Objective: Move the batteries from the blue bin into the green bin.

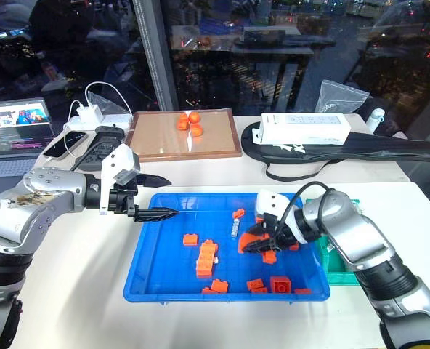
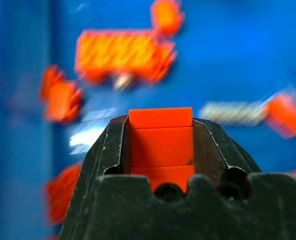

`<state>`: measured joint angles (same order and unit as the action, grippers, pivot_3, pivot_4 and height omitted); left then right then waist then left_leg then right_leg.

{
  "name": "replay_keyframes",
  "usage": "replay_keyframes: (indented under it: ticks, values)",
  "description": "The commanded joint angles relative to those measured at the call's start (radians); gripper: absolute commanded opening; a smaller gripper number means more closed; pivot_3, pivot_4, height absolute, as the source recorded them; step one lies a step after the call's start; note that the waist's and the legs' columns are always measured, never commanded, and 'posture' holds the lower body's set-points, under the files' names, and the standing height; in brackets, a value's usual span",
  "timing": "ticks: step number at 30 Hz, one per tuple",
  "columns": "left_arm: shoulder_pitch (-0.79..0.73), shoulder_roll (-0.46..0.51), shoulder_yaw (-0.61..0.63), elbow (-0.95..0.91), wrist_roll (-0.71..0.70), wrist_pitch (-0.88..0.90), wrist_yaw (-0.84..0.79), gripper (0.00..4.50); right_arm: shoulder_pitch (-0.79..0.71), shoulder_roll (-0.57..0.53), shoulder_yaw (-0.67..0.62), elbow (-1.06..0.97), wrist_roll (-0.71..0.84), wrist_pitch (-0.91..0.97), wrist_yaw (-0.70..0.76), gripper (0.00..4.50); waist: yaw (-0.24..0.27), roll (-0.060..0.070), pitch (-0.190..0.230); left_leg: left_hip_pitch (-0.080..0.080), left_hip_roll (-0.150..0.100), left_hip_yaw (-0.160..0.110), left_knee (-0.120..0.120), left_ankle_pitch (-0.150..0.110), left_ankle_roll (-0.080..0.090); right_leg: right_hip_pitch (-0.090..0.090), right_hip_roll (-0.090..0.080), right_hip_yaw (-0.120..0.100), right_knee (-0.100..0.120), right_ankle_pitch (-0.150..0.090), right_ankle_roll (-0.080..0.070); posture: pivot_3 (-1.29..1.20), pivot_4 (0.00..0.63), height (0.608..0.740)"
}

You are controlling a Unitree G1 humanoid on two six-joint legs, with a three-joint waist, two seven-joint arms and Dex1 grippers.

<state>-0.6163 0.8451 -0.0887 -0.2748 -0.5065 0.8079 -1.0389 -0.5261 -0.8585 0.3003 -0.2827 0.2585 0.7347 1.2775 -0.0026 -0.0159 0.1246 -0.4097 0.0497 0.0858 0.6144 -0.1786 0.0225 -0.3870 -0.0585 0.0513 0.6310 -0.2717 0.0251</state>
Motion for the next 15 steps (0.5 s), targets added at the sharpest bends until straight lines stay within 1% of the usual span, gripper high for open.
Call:
replay_keyframes:
  ticks: [1, 2, 3, 5, 7, 8, 9, 11, 15]
  values:
    - [-0.027, 0.003, 0.004, 0.0, 0.009, -0.028, -0.015, 4.5, 0.075, -0.062, -0.032, -0.003, -0.055, -0.055, -0.058, 1.94, 0.0, 0.0, 0.0, 0.0, 0.0, 0.0, 0.0, 0.0, 0.0, 0.0, 0.0, 0.0, 0.0, 0.0, 0.0, 0.0, 0.15, 0.74]
    - [-0.028, 0.004, 0.002, 0.001, 0.008, -0.029, -0.018, 4.5, 0.087, -0.074, -0.038, 0.001, -0.06, -0.061, -0.063, 2.46, 0.0, 0.0, 0.0, 0.001, 0.0, 0.0, 0.0, 0.0, 0.0, 0.001, 0.0, 0.0, 0.0, 0.0, 0.0, 0.0, 0.15, 0.74]
    - [-0.028, 0.005, 0.002, 0.002, 0.008, -0.028, -0.021, 4.5, 0.092, -0.082, -0.046, 0.003, -0.056, -0.059, -0.067, 2.69, 0.0, 0.0, 0.0, 0.0, 0.0, 0.0, 0.0, 0.0, 0.0, 0.0, 0.0, 0.0, -0.001, 0.0, 0.0, 0.0, 0.15, 0.74]
    - [-0.027, 0.006, 0.001, 0.003, 0.009, -0.029, -0.025, 4.5, 0.088, -0.084, -0.056, 0.012, -0.053, -0.06, -0.076, 3.32, 0.0, -0.001, 0.0, 0.0, 0.0, 0.0, 0.0, 0.0, 0.0, 0.0, 0.0, 0.0, 0.0, 0.0, 0.0, 0.0, 0.15, 0.74]
    - [-0.028, 0.005, -0.001, 0.005, 0.01, -0.029, -0.028, 4.5, 0.05, -0.053, -0.065, 0.037, -0.052, -0.08, -0.096, 4.11, -0.005, -0.001, 0.0, 0.0, 0.0, 0.0, 0.0, 0.0, 0.0, 0.0, 0.0, 0.001, 0.0, 0.0, 0.0, 0.0, 0.15, 0.74]
    - [-0.029, 0.004, -0.001, 0.005, 0.011, -0.029, -0.028, 4.5, 0.024, -0.023, -0.07, 0.058, -0.057, -0.101, -0.124, 4.34, -0.009, -0.001, 0.0, 0.0, 0.0, 0.0, 0.0, 0.0, 0.0, 0.0, 0.0, 0.001, 0.0, 0.0, 0.0, 0.0, 0.15, 0.74]
    - [-0.029, 0.004, -0.001, 0.005, 0.012, -0.029, -0.029, 4.5, -0.009, 0.02, -0.073, 0.084, -0.057, -0.104, -0.157, 4.44, -0.011, -0.001, 0.0, 0.001, 0.0, 0.0, 0.0, 0.0, 0.0, 0.0, 0.001, 0.001, 0.0, 0.0, 0.0, 0.0, 0.15, 0.74]
    - [-0.027, 0.003, 0.0, 0.004, 0.014, -0.028, -0.03, 4.5, -0.053, 0.077, -0.06, 0.125, -0.069, -0.122, -0.191, 4.44, -0.016, -0.001, 0.0, 0.002, 0.0, -0.001, 0.0, 0.0, 0.0, 0.0, 0.002, 0.002, 0.0, 0.0, 0.0, 0.0, 0.15, 0.74]
    - [-0.02, 0.01, 0.01, -0.006, 0.015, -0.02, -0.025, 4.5, -0.085, 0.146, -0.007, 0.174, -0.097, -0.139, -0.204, 4.44, -0.006, -0.001, 0.0, 0.002, 0.0, -0.001, -0.002, 0.0, 0.0, 0.0, 0.003, 0.003, 0.0, 0.0, -0.001, 0.0, 0.15, 0.74]
